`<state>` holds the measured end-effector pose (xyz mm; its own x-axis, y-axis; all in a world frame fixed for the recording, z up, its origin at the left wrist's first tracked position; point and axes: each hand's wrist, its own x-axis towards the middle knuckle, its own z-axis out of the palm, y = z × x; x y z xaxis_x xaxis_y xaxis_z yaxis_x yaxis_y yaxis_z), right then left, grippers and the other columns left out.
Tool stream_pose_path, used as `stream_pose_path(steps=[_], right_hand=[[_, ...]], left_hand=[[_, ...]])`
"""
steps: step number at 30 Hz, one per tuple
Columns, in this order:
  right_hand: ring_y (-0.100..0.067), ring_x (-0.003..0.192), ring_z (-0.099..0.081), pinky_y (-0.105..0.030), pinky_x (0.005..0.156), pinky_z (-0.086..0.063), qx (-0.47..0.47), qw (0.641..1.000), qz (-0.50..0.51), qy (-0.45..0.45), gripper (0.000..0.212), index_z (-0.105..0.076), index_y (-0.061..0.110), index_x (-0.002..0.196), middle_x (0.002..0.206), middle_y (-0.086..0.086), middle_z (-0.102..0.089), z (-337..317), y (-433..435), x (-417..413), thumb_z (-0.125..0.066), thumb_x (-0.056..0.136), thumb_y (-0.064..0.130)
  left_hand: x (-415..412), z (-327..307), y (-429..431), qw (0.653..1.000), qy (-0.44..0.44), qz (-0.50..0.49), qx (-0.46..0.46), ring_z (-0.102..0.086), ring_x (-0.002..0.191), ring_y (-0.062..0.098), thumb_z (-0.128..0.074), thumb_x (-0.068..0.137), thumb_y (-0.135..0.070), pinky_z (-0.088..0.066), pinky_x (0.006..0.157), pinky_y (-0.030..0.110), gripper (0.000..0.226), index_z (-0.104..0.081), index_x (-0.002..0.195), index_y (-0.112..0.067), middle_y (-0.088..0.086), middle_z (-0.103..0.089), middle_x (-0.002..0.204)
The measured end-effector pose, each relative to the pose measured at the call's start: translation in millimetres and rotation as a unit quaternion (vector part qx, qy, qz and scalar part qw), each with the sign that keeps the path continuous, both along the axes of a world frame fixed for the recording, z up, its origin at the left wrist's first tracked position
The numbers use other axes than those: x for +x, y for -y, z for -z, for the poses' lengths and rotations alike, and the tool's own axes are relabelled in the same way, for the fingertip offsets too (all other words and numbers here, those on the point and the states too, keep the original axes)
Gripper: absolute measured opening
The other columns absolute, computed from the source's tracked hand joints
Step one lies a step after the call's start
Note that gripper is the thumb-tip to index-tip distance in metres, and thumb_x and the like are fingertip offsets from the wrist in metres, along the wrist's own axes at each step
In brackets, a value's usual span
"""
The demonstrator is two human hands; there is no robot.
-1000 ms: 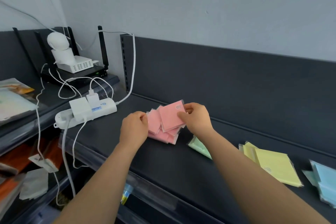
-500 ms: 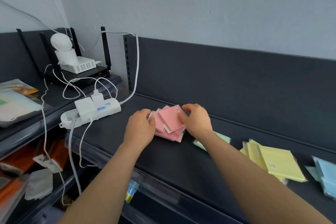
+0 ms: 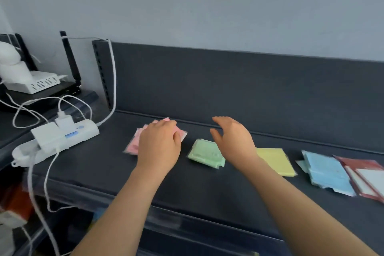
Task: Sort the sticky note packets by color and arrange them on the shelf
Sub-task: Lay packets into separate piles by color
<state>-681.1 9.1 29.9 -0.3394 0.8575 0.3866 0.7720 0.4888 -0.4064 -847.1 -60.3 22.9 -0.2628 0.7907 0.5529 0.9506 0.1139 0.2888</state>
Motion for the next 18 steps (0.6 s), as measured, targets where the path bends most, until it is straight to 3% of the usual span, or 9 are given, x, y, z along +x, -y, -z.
stream_pose_path(steps=[3,9,12,15,18], right_hand=[[-0.019,0.123,-0.05,-0.029,0.093,-0.04,0.004,1.0,0.028,0.001,0.038,-0.052,0.016,0.134,0.136,0.003,-0.054,3.3,6.2,36.7,-0.048,0.098,0.025],[-0.02,0.126,-0.048,-0.028,0.099,-0.036,-0.004,0.996,0.092,0.007,0.039,-0.053,0.014,0.134,0.137,0.0,-0.054,4.2,22.8,124.9,-0.049,0.097,0.025],[-0.026,0.116,-0.053,-0.034,0.093,-0.041,-0.014,0.991,0.129,0.014,0.031,-0.058,0.005,0.121,0.125,-0.007,-0.061,2.4,33.4,179.2,-0.05,0.096,0.021],[-0.025,0.118,-0.053,-0.031,0.092,-0.039,-0.018,0.988,0.152,0.017,0.033,-0.057,0.011,0.126,0.127,-0.003,-0.06,1.6,44.9,235.1,-0.048,0.097,0.022],[-0.026,0.109,-0.055,-0.032,0.082,-0.04,-0.019,0.985,0.173,0.011,0.026,-0.062,0.01,0.115,0.114,-0.002,-0.064,2.4,59.0,292.0,-0.047,0.097,0.021]], left_hand=[[33.4,3.6,-4.3,0.999,0.018,0.046,0.001,-0.062,0.093,0.031,-0.056,0.091,-0.02,-0.048,0.078,0.039,0.025,-0.068,0.11,-0.009,0.007,-0.07,0.102],[115.3,2.3,-8.0,0.995,0.017,0.102,0.001,-0.058,0.106,0.026,-0.05,0.096,-0.025,-0.043,0.088,0.036,0.034,-0.06,0.127,-0.015,0.002,-0.065,0.119],[165.6,-0.6,-9.7,0.991,0.014,0.132,0.002,-0.056,0.108,0.022,-0.046,0.097,-0.027,-0.04,0.088,0.033,0.035,-0.059,0.128,-0.018,-0.002,-0.063,0.121],[217.7,-0.8,-8.7,0.988,0.0,0.154,-0.007,-0.056,0.107,0.022,-0.046,0.097,-0.026,-0.04,0.086,0.033,0.034,-0.06,0.127,-0.019,-0.003,-0.064,0.121],[271.8,0.8,-5.3,0.985,0.003,0.174,-0.018,-0.058,0.101,0.025,-0.048,0.096,-0.026,-0.042,0.084,0.036,0.031,-0.063,0.122,-0.018,-0.001,-0.066,0.115]])
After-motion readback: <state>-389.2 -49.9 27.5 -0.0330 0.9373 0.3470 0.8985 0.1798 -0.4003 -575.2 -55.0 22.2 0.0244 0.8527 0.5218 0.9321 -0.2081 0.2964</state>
